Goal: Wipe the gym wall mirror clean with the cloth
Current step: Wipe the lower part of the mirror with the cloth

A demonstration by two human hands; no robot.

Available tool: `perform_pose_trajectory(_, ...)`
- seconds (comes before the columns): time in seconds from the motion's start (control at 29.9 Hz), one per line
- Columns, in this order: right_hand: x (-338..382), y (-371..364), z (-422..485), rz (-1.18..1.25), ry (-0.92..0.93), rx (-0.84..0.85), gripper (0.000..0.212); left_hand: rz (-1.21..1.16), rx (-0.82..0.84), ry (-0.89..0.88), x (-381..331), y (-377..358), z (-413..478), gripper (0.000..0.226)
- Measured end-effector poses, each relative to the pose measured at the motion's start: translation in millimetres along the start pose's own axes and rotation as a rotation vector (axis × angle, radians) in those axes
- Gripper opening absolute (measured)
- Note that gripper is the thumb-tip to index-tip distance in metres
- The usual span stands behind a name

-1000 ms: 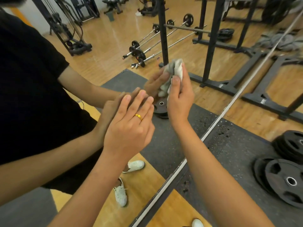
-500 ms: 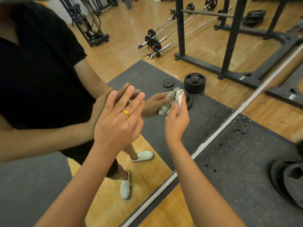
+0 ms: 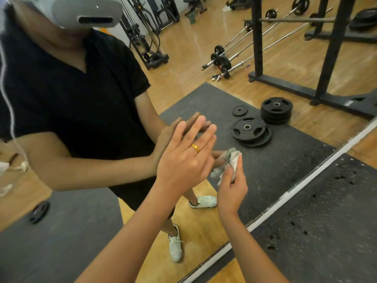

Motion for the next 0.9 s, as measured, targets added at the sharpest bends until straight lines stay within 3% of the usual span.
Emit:
perform_pose_trajectory(0.07, 17, -5, -4, 0.022, 0.025, 0.028, 0.050, 0.001, -0.029, 0.001, 0, 1, 1, 0.034)
perform_pose_trajectory(0.17, 50, -8, -14, -0.018, 0.223, 0.042, 0.051, 0.001, -0.044, -0.015, -1, 1, 1, 0.033)
perform_pose_trajectory(0.27, 41, -13, -15, -0.092, 0.325, 0.072, 0.052, 0.007, -0.044, -0.012, -1, 1, -1, 0.032)
perform_pose_trajectory(0.33, 10, -14, -12, -0.135, 0.255, 0.075, 0.050, 0.003, -0.038, -0.012, -1, 0, -1, 0.032)
perform_pose_trajectory(0.4, -22, -9, -12, -0.084, 0.059, 0.038, 0.050, 0.004, -0.024, -0.009, 0, -1, 0, 0.032)
perform_pose_trajectory(0.5, -21, -9, -17, -0.042, -0.097, -0.033, 0.056, 0.006, -0.022, -0.002, 0, 0, -1, 0.031)
perform_pose_trajectory(0.64, 27, -16, -14, 0.062, -0.026, -0.056, 0.057, -0.004, -0.038, -0.002, 0, 1, 2, 0.033)
perform_pose_trajectory(0.8, 23, -9, -11, -0.018, 0.116, -0.037, 0.052, -0.041, 0.007, 0.002, -2, 0, 1, 0.036)
perform_pose_trajectory(0.9, 18, -10, -10, 0.003, 0.102, -0.012, 0.052, -0.101, 0.028, 0.041, 0, 5, 3, 0.042)
Point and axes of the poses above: each hand's wrist, its own z-axis towards the middle knuckle, its own y-axis out of the back of the hand, x = y × z, the point moved 9 cm from there along z, towards the middle knuckle, and after that the axes turned 14 degrees about -z, right-handed, at the moved point
